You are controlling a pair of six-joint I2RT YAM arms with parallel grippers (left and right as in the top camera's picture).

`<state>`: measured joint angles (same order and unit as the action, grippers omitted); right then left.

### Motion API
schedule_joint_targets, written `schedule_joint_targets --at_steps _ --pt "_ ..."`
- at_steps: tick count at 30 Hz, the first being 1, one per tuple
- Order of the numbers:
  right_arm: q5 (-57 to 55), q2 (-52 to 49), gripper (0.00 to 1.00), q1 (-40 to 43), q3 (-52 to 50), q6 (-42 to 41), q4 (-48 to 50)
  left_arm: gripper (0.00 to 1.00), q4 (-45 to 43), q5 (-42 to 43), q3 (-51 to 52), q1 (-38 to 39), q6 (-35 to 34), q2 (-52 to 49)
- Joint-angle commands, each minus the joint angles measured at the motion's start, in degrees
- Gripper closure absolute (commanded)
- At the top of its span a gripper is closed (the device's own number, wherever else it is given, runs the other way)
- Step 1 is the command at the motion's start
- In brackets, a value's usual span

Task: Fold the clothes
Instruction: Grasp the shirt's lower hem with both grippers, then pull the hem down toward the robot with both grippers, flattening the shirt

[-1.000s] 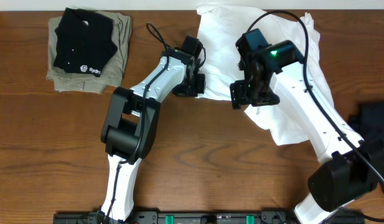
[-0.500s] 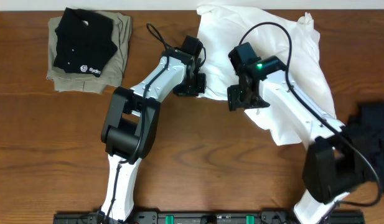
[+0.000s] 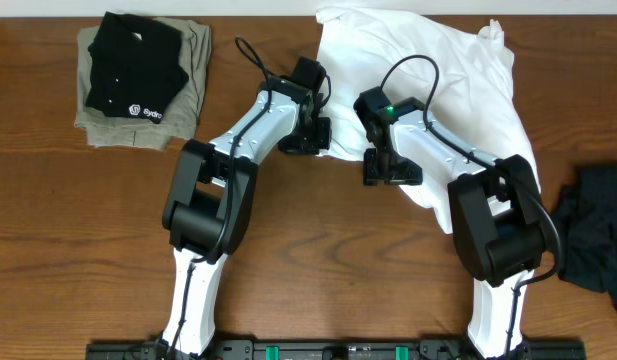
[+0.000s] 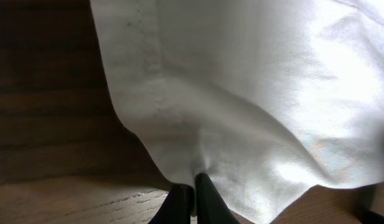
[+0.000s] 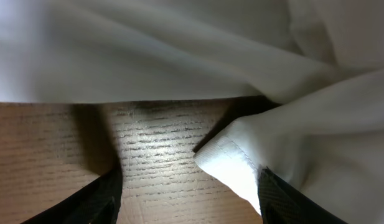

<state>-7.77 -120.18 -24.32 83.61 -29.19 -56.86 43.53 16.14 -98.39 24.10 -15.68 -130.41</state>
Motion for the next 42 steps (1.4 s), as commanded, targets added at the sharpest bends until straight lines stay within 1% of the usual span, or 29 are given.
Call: schedule_joint_targets --at_steps 1,10,12,15,19,26,31,33,34,37,42 --pt "-4.15 -1.81 0.32 -0.76 -0.37 -2.08 0.83 0.94 0.55 -1.66 2.60 0.37 -0.55 -6.36" --pt "-5.68 -1.81 0.31 0.94 -0.28 -1.86 0.37 0.94 0.70 -1.66 2.60 0.37 -0.52 -6.36" --pt "-5.11 -1.81 0.35 1.62 -0.28 -1.84 0.13 0.94 0.70 -1.66 2.60 0.37 -0.52 -6.36" --pt "-3.78 -1.84 0.43 2.49 -0.55 -1.62 0.09 0.94 0.70 -1.66 2.60 0.37 -0.55 -6.36" --pt "-3.76 -1.84 0.49 2.97 -0.59 -1.60 0.07 0.94 0.72 -1.66 2.60 0.37 -0.52 -6.36" --pt "-3.54 -1.84 0.66 2.97 -0.61 -1.62 0.24 0.94 0.74 -1.66 2.60 0.37 -0.52 -6.36" --pt "-3.56 -1.84 0.86 2.97 -0.92 -1.64 0.31 0.94 0.90 -1.66 2.60 0.37 -0.52 -6.36" --pt "-3.58 -1.84 0.97 2.97 -0.94 -1.64 0.28 0.94 0.90 -1.66 2.60 0.37 -0.55 -6.36" --pt "-3.58 -1.84 0.99 2.97 -0.94 -1.66 0.28 0.94 0.90 -1.66 2.60 0.37 -0.55 -6.36" --pt "-4.20 -1.81 0.99 3.06 -0.90 -1.64 0.04 0.94 0.92 -1.66 2.60 0.37 -0.52 -6.36" --pt "-4.24 -0.17 0.99 3.26 0.13 -1.64 -3.91 0.94 1.73 -1.60 2.58 0.35 -0.52 -6.25"
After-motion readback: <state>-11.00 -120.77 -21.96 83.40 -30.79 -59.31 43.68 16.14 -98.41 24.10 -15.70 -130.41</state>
